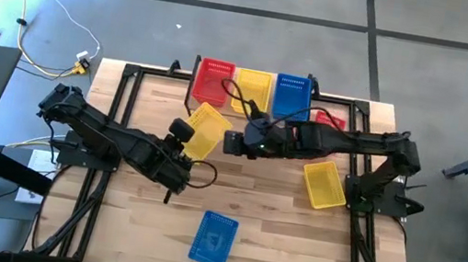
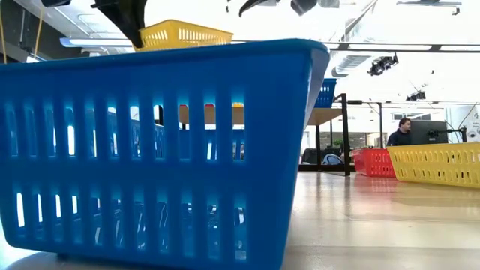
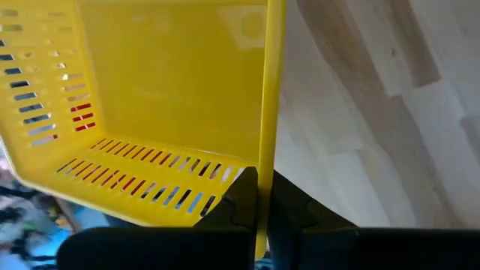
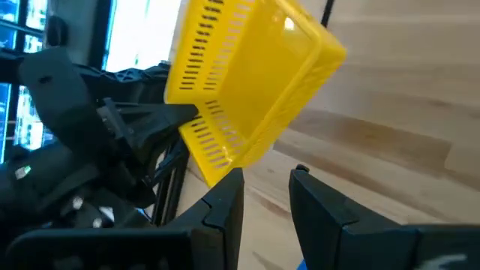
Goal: Stack baskets on shelf by color
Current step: Stack the left yellow basket on top of the yellow basket on the shelf
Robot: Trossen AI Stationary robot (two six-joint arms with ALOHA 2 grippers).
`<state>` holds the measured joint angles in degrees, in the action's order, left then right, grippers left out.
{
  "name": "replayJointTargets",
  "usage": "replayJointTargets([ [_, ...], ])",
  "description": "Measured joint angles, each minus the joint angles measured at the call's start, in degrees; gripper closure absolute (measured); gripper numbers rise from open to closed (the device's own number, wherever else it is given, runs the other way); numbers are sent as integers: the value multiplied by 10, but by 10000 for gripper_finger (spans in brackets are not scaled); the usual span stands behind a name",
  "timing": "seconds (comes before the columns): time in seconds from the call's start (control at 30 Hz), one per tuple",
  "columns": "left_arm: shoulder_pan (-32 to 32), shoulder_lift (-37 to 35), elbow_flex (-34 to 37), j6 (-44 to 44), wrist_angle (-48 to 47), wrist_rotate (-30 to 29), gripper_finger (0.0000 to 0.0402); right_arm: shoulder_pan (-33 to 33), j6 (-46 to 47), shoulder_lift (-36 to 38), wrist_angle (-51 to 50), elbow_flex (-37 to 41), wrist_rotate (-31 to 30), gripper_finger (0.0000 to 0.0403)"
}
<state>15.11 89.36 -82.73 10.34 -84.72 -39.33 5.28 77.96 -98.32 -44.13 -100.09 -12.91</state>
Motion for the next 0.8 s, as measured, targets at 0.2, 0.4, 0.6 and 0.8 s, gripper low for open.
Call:
replayJointTargets([
  [0.2, 0, 2, 0, 45, 0, -15, 401, 0, 44, -22, 32, 0, 28, 309],
  [0.4, 0, 1, 0, 58, -1, -24, 401, 0, 87, -31, 37, 0, 24, 309],
  [0.6, 0, 1, 0, 54, -1, -30, 401, -2, 107, -31, 36, 0, -12, 309],
  [0.8, 7, 1, 0, 43, 1, -39, 401, -15, 121, -41, 38, 0, -14, 309],
])
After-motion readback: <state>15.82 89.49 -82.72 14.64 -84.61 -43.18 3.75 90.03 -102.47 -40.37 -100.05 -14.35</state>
